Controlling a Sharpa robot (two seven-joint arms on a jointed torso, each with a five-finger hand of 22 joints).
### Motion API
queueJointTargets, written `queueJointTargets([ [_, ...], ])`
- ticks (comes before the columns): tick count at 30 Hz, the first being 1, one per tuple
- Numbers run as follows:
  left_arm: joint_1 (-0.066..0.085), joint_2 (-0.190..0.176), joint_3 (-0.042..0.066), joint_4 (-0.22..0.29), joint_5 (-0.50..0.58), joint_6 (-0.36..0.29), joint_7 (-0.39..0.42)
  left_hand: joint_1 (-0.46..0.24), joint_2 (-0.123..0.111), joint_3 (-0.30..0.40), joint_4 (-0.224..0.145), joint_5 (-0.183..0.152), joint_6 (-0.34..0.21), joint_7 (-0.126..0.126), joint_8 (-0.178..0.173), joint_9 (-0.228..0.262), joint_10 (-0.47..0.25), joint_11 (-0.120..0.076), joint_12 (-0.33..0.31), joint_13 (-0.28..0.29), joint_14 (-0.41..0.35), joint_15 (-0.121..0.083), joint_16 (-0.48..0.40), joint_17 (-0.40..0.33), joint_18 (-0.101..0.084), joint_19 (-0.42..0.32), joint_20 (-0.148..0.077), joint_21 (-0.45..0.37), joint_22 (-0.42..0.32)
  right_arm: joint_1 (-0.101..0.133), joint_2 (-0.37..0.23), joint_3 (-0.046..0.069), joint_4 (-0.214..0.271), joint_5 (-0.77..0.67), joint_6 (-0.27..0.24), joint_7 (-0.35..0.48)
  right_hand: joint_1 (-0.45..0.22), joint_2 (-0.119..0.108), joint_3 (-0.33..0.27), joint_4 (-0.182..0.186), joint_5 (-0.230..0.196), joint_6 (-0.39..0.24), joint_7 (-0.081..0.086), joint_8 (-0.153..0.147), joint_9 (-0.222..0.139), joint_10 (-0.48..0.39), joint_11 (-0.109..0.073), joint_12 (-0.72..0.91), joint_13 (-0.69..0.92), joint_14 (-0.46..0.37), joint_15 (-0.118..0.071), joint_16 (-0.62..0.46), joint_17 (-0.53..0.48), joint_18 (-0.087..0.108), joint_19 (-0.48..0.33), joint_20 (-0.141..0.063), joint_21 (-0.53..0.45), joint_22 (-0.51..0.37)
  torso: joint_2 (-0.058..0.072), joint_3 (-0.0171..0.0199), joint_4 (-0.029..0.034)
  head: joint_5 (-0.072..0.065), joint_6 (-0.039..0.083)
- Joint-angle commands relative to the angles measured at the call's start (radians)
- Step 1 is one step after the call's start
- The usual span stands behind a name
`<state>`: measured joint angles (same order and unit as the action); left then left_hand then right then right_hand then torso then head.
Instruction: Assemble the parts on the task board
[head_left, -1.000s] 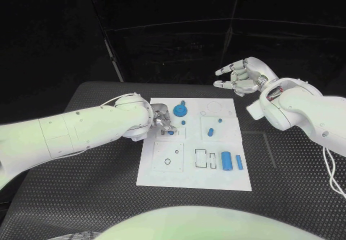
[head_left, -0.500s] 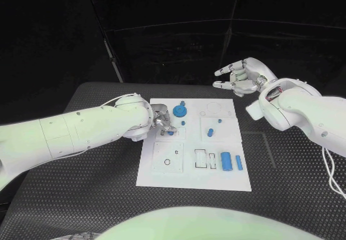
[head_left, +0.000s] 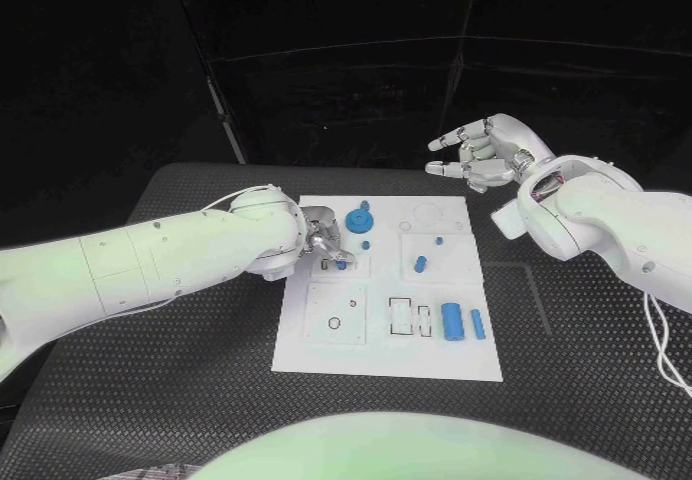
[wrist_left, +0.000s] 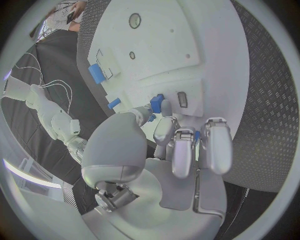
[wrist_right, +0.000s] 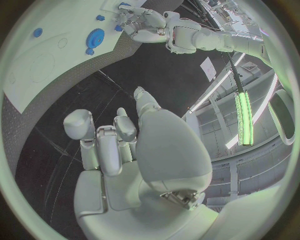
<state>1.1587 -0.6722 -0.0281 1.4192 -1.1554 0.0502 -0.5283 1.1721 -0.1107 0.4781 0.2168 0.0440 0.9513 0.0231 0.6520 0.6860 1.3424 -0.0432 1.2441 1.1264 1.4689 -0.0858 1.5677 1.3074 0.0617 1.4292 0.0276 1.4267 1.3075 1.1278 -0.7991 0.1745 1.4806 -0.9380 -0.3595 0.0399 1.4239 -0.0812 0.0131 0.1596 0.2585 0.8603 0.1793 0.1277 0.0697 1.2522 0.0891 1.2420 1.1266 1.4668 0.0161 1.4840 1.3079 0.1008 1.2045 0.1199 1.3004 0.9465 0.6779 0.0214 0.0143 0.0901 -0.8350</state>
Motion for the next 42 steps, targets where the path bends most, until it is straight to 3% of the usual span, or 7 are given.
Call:
queueJointTargets([
  [1,-0.006,0.005,-0.004,0.000,0.001,0.031,-0.003,-0.017,0.001,-0.011,0.003,0.003,0.006,0.000,0.003,0.000,0.007,0.001,0.005,0.001,0.102,-0.007,0.003,0.263,-0.007,0.000,-0.007,0.001,0.028,0.002,0.000,0.001,0.002,0.001,0.002,0.010,-0.003,0.010,-0.004,-0.004,0.005,0.005,-0.003,0.004,0.000,-0.002,-0.001,-0.005,-0.001,0.054,-0.004,-0.003,0.050,0.020,-0.006,0.002,-0.003,-0.001,0.000,0.0003,0.0005,0.000,-0.001],
  [20,-0.005,0.015,-0.004,-0.017,0.001,0.034,-0.005,-0.042,0.008,-0.048,0.025,0.003,0.012,-0.002,0.003,0.007,0.009,-0.001,0.006,0.001,0.102,-0.009,0.003,0.263,-0.009,0.006,-0.010,0.005,0.037,0.002,0.000,0.001,0.002,0.001,0.002,0.010,-0.004,0.010,-0.005,-0.004,0.006,0.005,-0.003,0.005,0.000,-0.003,-0.001,-0.006,-0.003,0.053,-0.004,-0.005,0.046,0.021,-0.009,0.002,-0.006,-0.007,0.000,0.0005,0.0003,-0.002,-0.003],
  [31,-0.004,-0.002,-0.003,-0.006,-0.001,0.020,-0.006,-0.137,-0.015,-0.171,0.074,0.003,0.017,0.000,-0.001,0.015,0.011,0.001,0.009,0.003,0.102,-0.008,0.003,0.263,-0.009,0.008,-0.009,0.004,0.039,0.002,-0.001,0.001,-0.001,0.004,0.001,0.013,-0.010,0.008,-0.009,-0.002,0.006,0.003,-0.003,0.005,-0.001,-0.008,-0.001,-0.011,-0.009,0.051,-0.004,-0.010,0.035,0.023,-0.015,0.001,-0.011,-0.016,-0.001,-0.0009,0.0011,-0.007,-0.001],
  [34,-0.002,-0.014,0.003,0.006,-0.003,0.011,-0.007,-0.165,-0.015,-0.210,0.075,0.003,0.016,-0.001,-0.003,0.017,0.010,0.001,0.009,0.003,0.102,-0.009,0.003,0.263,-0.009,0.007,-0.010,0.002,0.038,0.002,0.000,0.001,-0.004,0.005,0.001,0.014,-0.010,0.008,-0.010,-0.001,0.006,0.002,-0.003,0.005,-0.001,-0.008,-0.001,-0.011,-0.009,0.051,-0.004,-0.010,0.035,0.023,-0.015,0.001,-0.011,-0.017,-0.001,-0.0012,0.0014,-0.008,-0.001],
  [38,0.001,-0.025,0.024,0.016,-0.006,0.008,-0.007,-0.191,-0.002,-0.247,0.076,0.003,0.011,-0.001,-0.003,0.022,0.006,0.000,0.007,0.000,0.102,-0.010,0.003,0.263,-0.008,0.006,-0.011,-0.001,0.036,0.002,0.002,0.001,-0.009,0.007,0.002,0.015,-0.012,0.008,-0.011,-0.001,0.005,0.002,-0.003,0.005,-0.001,-0.008,-0.001,-0.011,-0.009,0.051,-0.004,-0.011,0.035,0.023,-0.016,0.001,-0.012,-0.018,-0.001,-0.0012,0.0007,-0.009,0.001],
  [42,0.012,-0.034,0.038,0.022,-0.007,0.017,-0.008,-0.207,0.005,-0.278,0.076,0.003,0.006,0.000,-0.003,0.026,0.003,0.001,0.006,-0.002,0.102,-0.010,0.003,0.263,-0.008,0.005,-0.011,-0.003,0.034,0.002,0.005,0.001,-0.013,0.011,0.006,0.015,-0.016,0.008,-0.014,0.001,0.005,0.001,-0.003,0.006,-0.001,-0.008,0.000,-0.010,-0.009,0.050,-0.004,-0.012,0.033,0.023,-0.017,0.001,-0.013,-0.020,0.000,0.0000,-0.0015,-0.006,0.003],
])
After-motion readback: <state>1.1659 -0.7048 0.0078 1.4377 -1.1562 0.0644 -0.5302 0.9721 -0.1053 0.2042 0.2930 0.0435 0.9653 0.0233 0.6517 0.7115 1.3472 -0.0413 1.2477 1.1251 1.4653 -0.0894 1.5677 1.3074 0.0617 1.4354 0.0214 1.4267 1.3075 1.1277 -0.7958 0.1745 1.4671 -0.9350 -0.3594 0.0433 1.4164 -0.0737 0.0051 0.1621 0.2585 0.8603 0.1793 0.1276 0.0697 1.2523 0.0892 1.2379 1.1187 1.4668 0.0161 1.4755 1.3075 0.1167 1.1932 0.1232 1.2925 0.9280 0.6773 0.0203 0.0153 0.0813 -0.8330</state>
